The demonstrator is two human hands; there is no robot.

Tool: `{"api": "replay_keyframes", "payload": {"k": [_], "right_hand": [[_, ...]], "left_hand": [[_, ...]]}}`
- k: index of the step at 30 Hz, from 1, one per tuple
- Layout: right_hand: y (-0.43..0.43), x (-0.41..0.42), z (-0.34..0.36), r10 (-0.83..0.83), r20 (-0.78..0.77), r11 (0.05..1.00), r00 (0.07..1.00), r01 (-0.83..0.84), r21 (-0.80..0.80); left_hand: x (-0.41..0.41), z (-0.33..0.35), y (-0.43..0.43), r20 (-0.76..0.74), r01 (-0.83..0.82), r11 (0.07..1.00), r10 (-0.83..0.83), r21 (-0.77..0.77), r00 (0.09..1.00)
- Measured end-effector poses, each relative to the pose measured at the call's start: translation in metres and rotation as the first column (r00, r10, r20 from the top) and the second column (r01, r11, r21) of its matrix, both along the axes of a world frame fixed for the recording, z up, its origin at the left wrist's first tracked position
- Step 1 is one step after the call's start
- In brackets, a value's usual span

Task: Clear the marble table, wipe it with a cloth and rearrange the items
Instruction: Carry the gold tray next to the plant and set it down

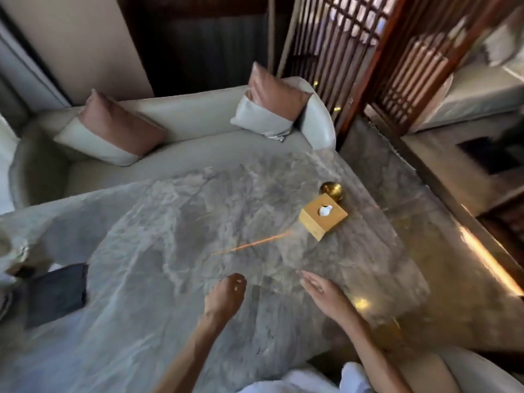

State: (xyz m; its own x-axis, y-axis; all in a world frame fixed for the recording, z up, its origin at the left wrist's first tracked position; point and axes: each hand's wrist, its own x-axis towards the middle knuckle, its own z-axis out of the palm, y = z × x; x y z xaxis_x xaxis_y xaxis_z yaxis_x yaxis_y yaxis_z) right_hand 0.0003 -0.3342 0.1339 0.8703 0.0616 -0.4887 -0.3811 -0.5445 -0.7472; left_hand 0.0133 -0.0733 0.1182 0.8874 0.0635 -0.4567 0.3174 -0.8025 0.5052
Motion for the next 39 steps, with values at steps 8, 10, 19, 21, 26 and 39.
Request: {"api": "replay_keyframes", "payload": {"k": [8,10,19,21,26,39], "right_hand": [[-0.081,0.029,0.013,-0.254,0.039,0.964,0.966,0.25,0.09],[-0.112,0.057,0.016,-0.322,0.079,0.946,0.943,0.318,0.066],[-0.237,0.284,-0.077,-0.509,0.055,0.861,0.859,0.506,0.057],[-0.253,0.326,-0.134,-0.503,0.028,0.864,0.864,0.502,0.027],[-0.237,0.363,-0.149,-0.448,-0.024,0.892,0.894,0.444,-0.082],[-0.228,0.382,-0.188,-0.39,-0.186,0.921,0.902,0.382,-0.078]], "left_hand": [[0.068,0.009,-0.08,0.011,0.071,0.995,-0.07,-0.071,0.997],[0.104,0.014,-0.111,0.01,0.086,0.992,-0.085,-0.088,0.996],[0.325,-0.013,-0.257,0.026,-0.042,0.995,0.044,-0.085,0.999],[0.359,-0.033,-0.278,0.007,-0.076,0.995,0.076,-0.07,0.997],[0.398,-0.083,-0.309,-0.097,-0.111,0.994,0.108,-0.023,0.989],[0.415,-0.125,-0.336,-0.195,-0.202,0.978,0.187,-0.06,0.963]]}}
